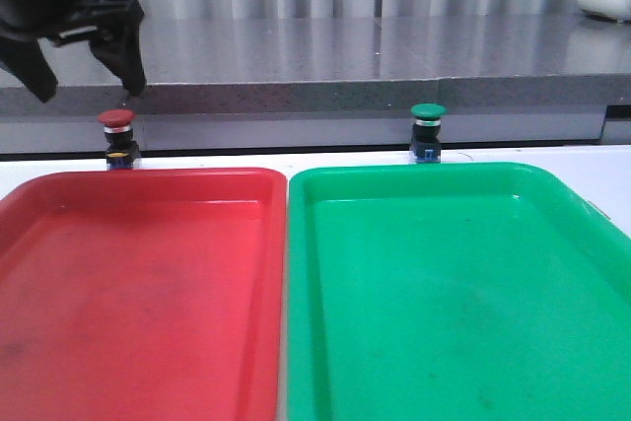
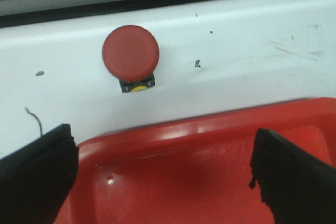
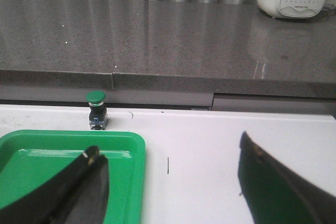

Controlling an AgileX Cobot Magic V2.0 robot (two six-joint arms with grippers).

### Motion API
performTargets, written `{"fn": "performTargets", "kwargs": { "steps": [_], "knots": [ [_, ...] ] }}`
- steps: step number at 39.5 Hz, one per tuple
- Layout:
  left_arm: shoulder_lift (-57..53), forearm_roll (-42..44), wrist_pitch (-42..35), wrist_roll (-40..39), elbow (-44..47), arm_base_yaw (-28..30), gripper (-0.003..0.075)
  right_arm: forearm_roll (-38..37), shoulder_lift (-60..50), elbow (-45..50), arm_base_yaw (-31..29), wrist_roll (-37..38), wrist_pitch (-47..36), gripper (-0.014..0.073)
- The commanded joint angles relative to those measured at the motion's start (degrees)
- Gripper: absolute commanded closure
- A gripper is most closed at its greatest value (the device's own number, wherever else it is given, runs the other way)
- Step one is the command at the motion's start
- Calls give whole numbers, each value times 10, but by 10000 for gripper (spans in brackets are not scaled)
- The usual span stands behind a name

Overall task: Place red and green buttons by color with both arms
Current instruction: 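Move the left gripper down over the red-capped button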

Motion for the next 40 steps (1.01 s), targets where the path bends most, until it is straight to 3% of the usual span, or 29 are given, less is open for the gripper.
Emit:
{"fn": "performTargets", "kwargs": {
  "steps": [1, 9, 24, 34, 40],
  "knots": [
    [24, 5, 4, 0, -72, -4, 81, -1, 10, -20, -3, -1, -43, 56],
    [96, 57, 51, -8, -141, -3, 82, -1, 10, -20, -3, -1, -43, 56],
    [130, 57, -19, -9, -167, 1, 82, -1, 10, -20, -3, -1, -43, 56],
    [146, 49, -25, -9, -167, 4, 87, -1, 10, -20, -3, -1, -43, 56],
    [146, 48, -34, -9, -167, 4, 244, -1, 10, -20, -3, -1, -43, 56]
  ]
}}
